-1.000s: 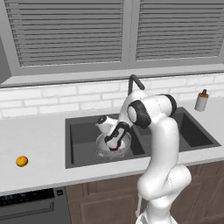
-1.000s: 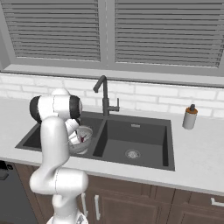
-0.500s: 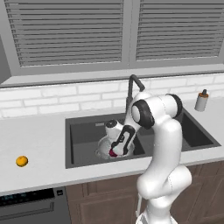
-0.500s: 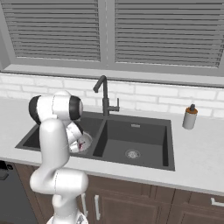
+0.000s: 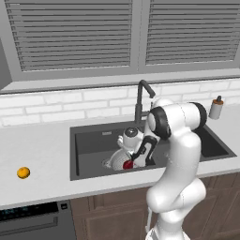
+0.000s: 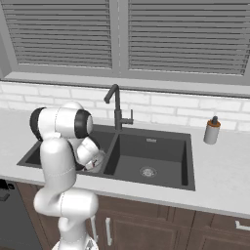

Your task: Put the colander in the sink, put the tangerine, pear in the colander, and turn on the sink faucet and pour water over the colander.

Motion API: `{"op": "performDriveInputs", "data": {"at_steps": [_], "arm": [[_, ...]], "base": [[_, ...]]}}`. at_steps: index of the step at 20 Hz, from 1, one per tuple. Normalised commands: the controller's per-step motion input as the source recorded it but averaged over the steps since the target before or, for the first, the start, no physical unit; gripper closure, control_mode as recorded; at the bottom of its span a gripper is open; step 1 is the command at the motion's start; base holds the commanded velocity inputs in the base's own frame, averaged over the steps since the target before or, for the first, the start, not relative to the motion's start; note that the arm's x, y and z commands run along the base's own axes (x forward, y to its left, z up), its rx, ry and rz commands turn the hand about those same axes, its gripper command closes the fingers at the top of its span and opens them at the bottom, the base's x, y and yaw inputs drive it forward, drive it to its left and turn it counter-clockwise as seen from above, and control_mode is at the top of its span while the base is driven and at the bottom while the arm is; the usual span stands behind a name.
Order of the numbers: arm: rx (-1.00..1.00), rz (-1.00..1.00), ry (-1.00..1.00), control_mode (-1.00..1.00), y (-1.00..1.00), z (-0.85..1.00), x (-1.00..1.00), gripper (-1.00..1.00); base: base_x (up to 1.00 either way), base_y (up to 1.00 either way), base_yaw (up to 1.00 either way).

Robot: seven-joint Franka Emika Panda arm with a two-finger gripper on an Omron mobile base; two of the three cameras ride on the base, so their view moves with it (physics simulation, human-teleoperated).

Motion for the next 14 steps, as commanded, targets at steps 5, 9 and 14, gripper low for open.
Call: {"op": "performDriveInputs", "data": {"at_steps": [5, 9, 14], "arm": [[0.09, 0.09, -0.24, -1.0, -0.02, 0.06, -0.23, 1.0], [0.16, 0.08, -0.36, -1.0, 0.0, 0.45, -0.38, 1.0], [0.06, 0.03, -0.17, -1.0, 0.22, 0.79, -0.56, 1.0]], "base": [[0.0, 0.0, 0.0], [0.0, 0.0, 0.0], [0.0, 0.0, 0.0]]}}
